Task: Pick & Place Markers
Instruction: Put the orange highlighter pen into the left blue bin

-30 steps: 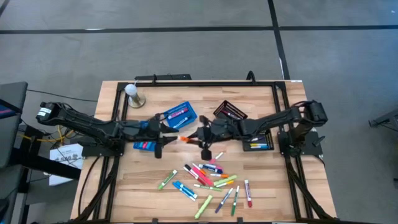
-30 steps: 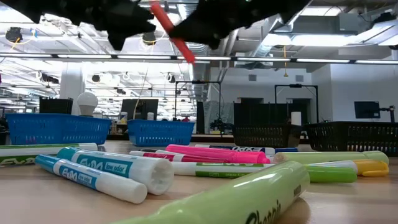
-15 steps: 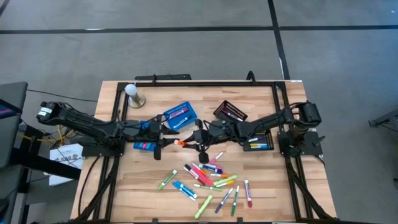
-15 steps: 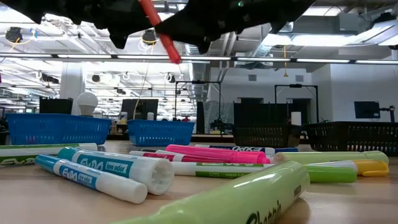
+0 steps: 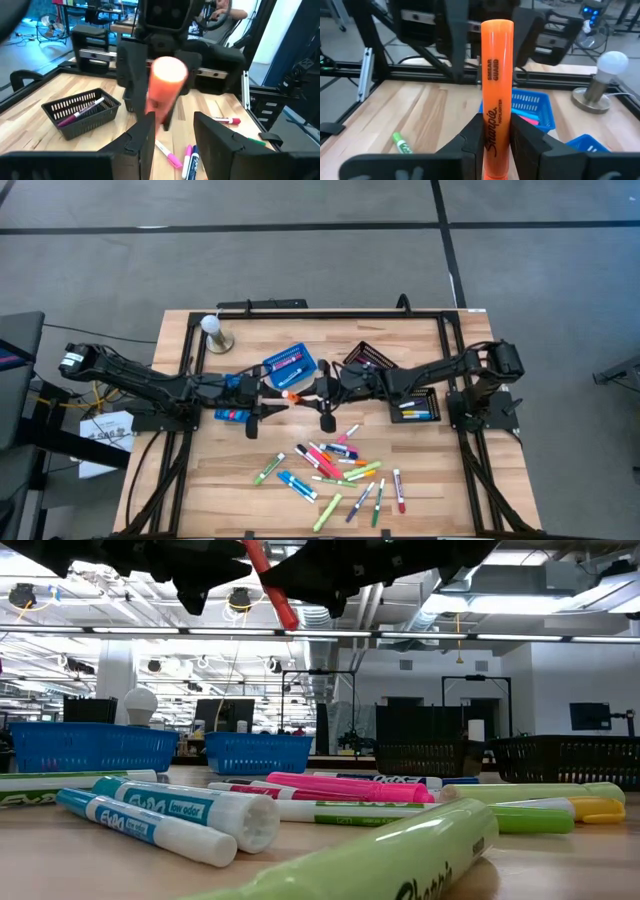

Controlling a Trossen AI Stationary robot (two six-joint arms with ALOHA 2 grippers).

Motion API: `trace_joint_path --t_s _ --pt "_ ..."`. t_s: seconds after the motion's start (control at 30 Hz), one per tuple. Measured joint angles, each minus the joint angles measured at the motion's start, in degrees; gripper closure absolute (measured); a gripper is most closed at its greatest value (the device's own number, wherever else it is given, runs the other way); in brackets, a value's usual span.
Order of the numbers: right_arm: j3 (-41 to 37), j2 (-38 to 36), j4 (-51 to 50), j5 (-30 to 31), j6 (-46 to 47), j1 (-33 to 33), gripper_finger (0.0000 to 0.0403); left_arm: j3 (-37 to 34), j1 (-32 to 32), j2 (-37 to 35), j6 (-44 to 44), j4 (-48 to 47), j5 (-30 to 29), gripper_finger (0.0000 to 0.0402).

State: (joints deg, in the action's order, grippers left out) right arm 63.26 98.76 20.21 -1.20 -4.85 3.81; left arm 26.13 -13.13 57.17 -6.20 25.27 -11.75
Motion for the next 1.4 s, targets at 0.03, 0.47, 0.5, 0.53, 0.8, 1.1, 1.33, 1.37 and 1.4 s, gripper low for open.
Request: trace_joint_path --t_s 0.03,0.47,0.5,0.53,0.8,1.1,1.33,1.37,1.4 --pt "0.0 0.0 0.15 -0.1 0.21 -0.14 0.0337 0.0 0.0 0.0 0.32 0.47 -0.09 0.0271" --pt "0.04 0.04 1.45 -0.13 -0.11 -0.24 0.0337 0.07 2.4 6.02 5.95 11.63 -1.67 0.0271" --pt "0.04 0.04 1.39 -0.12 -0.14 -0.24 0.0337 0.07 2.69 7.59 5.97 13.43 -1.57 0.0271" --pt "0.02 0.04 1.27 -0.15 -0.12 -0.22 0.0337 0.07 2.98 9.34 5.99 15.43 -1.51 0.0271" --pt "0.02 0.04 0.39 -0.3 -0.18 -0.54 0.0337 0.04 3.37 16.15 8.94 26.22 -1.73 0.0272" --pt "0.02 0.04 -0.13 -0.2 0.05 -0.54 0.0334 0.04 3.04 16.11 8.94 26.25 -1.73 0.033" --pt "0.04 0.04 -1.53 -0.12 -0.12 -0.08 0.0289 0.04 3.02 16.08 5.75 25.84 -1.62 0.0341" --pt "0.04 0.04 -2.63 0.21 -0.12 -0.08 0.028 0.04 2.97 16.02 4.48 25.03 -1.73 0.0336" --pt "0.04 0.04 -3.99 1.01 -0.12 -0.08 0.0271 0.04 2.86 16.02 3.25 23.66 -1.95 0.0331"
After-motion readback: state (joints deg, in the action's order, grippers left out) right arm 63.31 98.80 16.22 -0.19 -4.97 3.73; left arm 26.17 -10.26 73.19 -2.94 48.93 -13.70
